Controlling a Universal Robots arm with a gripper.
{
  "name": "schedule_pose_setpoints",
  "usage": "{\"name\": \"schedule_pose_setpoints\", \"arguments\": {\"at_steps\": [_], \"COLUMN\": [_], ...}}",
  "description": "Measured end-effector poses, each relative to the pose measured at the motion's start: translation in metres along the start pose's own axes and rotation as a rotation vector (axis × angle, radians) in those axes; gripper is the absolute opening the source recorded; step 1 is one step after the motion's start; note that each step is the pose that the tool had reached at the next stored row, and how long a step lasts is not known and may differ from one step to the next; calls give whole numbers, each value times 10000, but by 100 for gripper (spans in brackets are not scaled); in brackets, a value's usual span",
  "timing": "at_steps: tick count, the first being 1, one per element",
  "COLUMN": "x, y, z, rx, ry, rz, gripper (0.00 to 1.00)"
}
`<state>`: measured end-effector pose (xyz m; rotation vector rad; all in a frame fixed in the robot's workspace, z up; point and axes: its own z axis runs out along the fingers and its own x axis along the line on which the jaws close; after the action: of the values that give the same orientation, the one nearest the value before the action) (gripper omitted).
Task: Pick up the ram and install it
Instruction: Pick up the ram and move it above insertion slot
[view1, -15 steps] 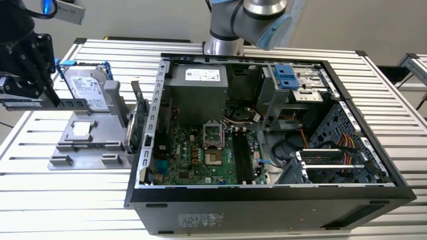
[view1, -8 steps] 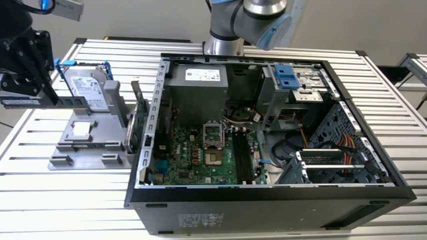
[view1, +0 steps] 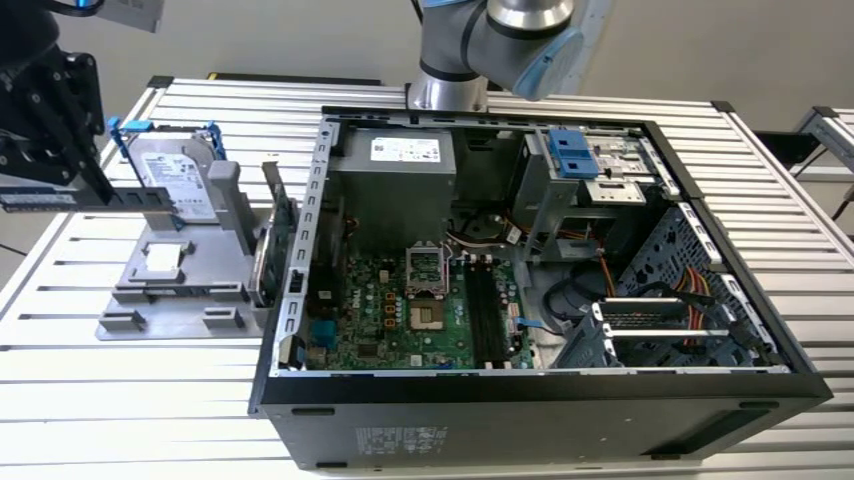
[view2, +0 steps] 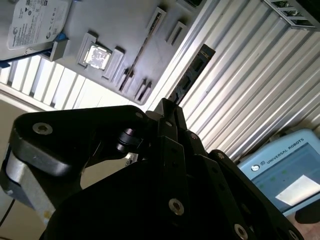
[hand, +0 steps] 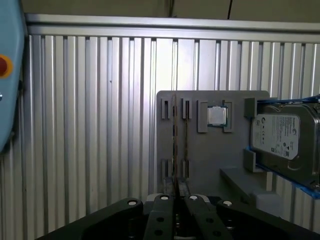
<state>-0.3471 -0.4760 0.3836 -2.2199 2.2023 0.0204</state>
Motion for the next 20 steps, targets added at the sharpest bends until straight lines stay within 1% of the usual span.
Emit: {"name": "schedule_pose_setpoints", "arguments": {"at_steps": [4, 12, 16, 20], "x": [-1, -1, -5, -10], "y": [0, -3, -28, -69], "z": [-16, -19, -19, -17], "rx": [1, -2, -1, 0], "ry": [-1, 1, 1, 0], "rz": [0, -1, -1, -1], "gripper": [0, 0, 0, 0]}}
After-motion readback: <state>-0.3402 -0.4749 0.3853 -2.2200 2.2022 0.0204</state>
